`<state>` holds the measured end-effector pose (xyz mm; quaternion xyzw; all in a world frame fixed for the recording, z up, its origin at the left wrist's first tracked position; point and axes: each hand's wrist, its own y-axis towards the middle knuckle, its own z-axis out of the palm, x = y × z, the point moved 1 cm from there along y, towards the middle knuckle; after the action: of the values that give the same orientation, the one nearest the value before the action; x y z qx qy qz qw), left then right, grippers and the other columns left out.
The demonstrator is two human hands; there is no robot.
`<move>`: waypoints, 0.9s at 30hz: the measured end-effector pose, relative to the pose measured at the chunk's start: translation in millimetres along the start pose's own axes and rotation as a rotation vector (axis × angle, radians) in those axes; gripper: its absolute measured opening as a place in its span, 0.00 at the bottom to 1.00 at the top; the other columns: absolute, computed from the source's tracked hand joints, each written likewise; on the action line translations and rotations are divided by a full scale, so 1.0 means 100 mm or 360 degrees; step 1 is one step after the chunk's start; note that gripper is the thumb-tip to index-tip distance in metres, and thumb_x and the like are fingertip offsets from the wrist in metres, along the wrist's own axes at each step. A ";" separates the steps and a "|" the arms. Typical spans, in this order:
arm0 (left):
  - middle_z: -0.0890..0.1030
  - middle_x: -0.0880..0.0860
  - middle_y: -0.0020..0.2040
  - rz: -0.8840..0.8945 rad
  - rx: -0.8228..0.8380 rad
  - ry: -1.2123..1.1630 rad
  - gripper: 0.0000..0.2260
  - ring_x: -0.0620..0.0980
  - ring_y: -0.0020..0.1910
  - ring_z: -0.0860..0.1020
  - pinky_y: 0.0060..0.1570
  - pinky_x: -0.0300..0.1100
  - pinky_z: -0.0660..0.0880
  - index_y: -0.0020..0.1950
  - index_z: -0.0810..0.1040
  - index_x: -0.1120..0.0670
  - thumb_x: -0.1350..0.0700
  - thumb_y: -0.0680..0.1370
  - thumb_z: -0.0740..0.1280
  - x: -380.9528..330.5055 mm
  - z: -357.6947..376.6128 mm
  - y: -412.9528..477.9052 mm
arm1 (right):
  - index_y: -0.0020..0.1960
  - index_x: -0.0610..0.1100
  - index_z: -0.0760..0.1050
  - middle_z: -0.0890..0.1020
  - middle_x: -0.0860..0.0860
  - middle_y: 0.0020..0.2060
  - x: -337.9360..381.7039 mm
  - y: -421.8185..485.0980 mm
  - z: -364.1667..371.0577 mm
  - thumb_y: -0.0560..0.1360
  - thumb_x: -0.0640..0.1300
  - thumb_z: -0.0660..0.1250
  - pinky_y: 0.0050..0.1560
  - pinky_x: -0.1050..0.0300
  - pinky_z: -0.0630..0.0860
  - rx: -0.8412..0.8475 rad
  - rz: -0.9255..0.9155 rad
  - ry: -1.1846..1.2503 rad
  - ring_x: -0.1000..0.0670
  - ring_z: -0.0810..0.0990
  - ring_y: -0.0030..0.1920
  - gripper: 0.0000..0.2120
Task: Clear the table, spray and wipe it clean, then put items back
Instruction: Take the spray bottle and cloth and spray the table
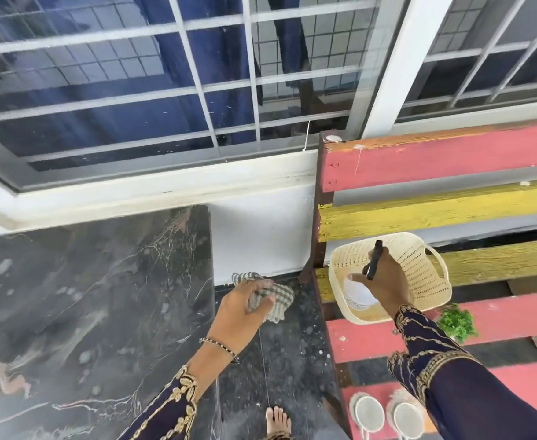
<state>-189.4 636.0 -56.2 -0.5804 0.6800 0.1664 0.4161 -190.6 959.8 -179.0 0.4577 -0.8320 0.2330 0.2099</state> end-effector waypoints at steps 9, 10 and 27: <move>0.78 0.40 0.57 -0.0054 0.0067 0.0105 0.13 0.65 0.51 0.78 0.47 0.44 0.77 0.63 0.77 0.47 0.53 0.78 0.67 0.23 0.08 0.08 | 0.62 0.31 0.67 0.81 0.33 0.56 -0.18 -0.02 0.39 0.71 0.33 0.79 0.56 0.38 0.80 -0.0085 0.0258 0.0317 0.35 0.83 0.57 0.27; 0.78 0.40 0.56 -0.0061 0.0074 0.0099 0.13 0.65 0.51 0.78 0.45 0.39 0.75 0.63 0.77 0.47 0.53 0.78 0.67 0.24 0.09 0.08 | 0.63 0.31 0.67 0.81 0.32 0.57 -0.18 0.00 0.37 0.71 0.31 0.78 0.56 0.37 0.80 -0.0091 0.0277 0.0330 0.35 0.83 0.57 0.27; 0.83 0.43 0.53 0.0168 -0.0069 -0.0095 0.08 0.34 0.48 0.77 0.46 0.15 0.64 0.56 0.81 0.51 0.55 0.77 0.69 0.05 -0.25 -0.36 | 0.60 0.33 0.75 0.83 0.36 0.55 0.47 -0.67 0.12 0.74 0.29 0.71 0.42 0.42 0.86 -0.0202 0.0243 0.0646 0.42 0.84 0.43 0.15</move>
<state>-165.4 605.1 -35.5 -0.5474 0.6930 0.2200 0.4144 -157.8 890.4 -149.4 0.3229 -0.8180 0.2826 0.3831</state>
